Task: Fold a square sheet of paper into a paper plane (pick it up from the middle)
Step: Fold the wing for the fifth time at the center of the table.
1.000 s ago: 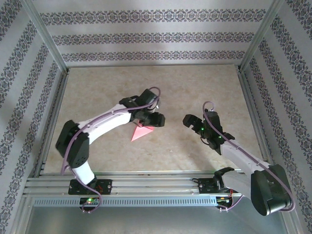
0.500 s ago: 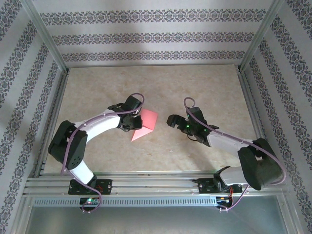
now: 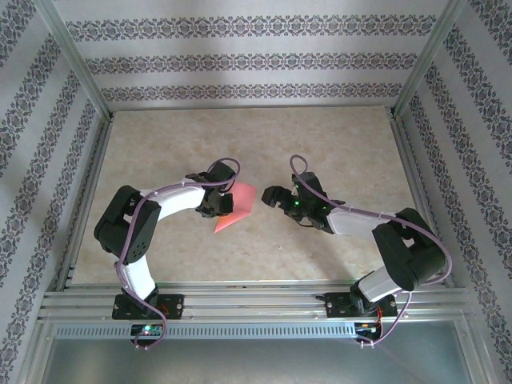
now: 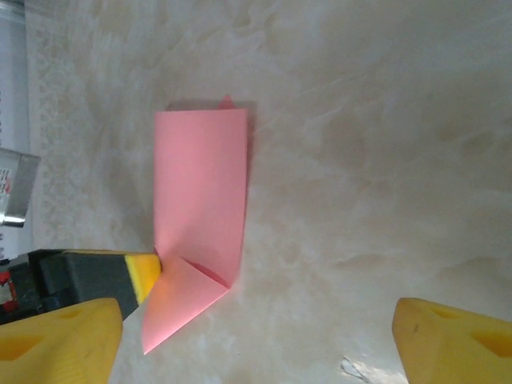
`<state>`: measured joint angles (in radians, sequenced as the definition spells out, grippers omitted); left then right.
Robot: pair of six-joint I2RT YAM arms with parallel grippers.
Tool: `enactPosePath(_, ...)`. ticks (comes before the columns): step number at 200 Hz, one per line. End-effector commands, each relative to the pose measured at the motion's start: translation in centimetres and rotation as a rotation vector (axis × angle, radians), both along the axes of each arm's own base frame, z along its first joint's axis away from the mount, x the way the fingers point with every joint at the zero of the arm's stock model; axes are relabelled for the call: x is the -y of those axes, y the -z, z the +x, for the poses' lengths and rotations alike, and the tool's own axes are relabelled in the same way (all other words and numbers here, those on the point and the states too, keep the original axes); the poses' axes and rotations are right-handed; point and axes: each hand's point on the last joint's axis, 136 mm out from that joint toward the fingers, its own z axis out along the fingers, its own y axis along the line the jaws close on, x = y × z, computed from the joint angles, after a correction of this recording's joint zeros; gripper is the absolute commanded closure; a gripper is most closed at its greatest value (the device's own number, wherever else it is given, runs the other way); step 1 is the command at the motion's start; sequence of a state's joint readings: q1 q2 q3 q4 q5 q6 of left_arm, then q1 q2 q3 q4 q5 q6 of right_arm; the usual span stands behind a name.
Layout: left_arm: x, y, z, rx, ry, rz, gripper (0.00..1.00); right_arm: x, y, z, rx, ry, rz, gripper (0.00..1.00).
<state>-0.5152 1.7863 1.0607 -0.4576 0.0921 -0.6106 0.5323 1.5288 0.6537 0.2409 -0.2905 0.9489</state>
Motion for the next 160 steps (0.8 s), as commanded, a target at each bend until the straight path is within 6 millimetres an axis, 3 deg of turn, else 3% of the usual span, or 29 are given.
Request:
enactPosePath(1,-0.7,-0.1,1.2,0.027,-0.056,0.008,0.92,-1.9,-1.0,0.5,-0.02,-0.031,0.071,0.18)
enactPosePath(48,-1.2,1.1,0.4,-0.052,-0.149,-0.054,0.92,-4.6,-0.2,0.3,-0.109,-0.09,0.101,0.29)
enactPosePath(91,-1.2,1.7,-0.4,-0.11,-0.183,-0.08,0.92,-6.6,1.0,-0.6,-0.22,-0.042,0.106,0.4)
enactPosePath(120,-1.3,2.0,-0.6,-0.121,-0.184,-0.072,0.92,-7.3,2.4,-0.4,-0.275,0.017,0.117,0.51)
enactPosePath(160,-1.3,2.3,-0.9,-0.131,-0.176,-0.067,0.92,-8.2,3.0,0.0,-0.293,0.014,0.121,0.56)
